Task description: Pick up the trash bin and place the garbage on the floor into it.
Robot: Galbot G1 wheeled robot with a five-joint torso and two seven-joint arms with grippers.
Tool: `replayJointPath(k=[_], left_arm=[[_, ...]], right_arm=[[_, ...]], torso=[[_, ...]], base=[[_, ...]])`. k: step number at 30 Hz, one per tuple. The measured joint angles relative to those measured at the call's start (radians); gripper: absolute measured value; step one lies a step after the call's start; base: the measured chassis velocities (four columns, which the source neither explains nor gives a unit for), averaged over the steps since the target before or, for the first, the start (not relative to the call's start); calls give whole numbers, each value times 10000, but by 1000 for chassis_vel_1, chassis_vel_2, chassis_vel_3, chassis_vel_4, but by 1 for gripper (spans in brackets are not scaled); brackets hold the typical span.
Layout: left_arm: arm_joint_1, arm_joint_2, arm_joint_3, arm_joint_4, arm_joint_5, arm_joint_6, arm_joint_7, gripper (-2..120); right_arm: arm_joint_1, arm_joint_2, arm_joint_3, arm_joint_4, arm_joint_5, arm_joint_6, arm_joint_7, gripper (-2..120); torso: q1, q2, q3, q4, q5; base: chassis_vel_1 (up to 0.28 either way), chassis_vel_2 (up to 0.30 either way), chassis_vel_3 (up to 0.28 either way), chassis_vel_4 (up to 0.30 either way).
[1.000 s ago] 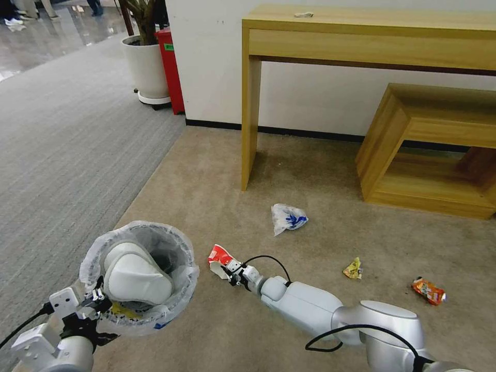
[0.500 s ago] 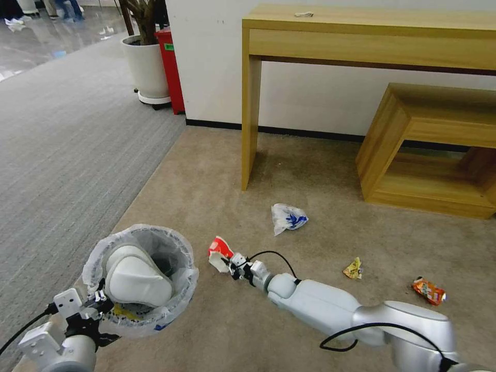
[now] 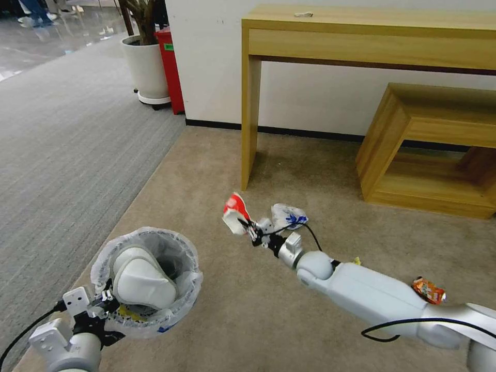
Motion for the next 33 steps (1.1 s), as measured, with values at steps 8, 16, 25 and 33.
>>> replayJointPath(k=[8,16,25,33], left_arm=[[-249,272,192,92,-188,267,-44,0],[-417,585,215,131,-437,435,-88,0],[-658,1618,116,389,-925,521,-140,0],[-1113,2039,131,634,-1286,628,-256,0]], right_arm=[[724,-701,179,2332,1621,888,-1907,0],[903,-915,-81,3429,2399,1131,-2900,0],[956,-1083,-585,3502,2367,1137,-3118,0],[943,-1282,-1028,3572,2367,1116,-3207,0]], torso=[[0,0,0,0,-1],[0,0,0,0,-1],[0,0,0,0,-1],[0,0,0,-2,0]], base=[[0,0,0,0],[0,0,0,0],[0,0,0,0],[0,0,0,0]])
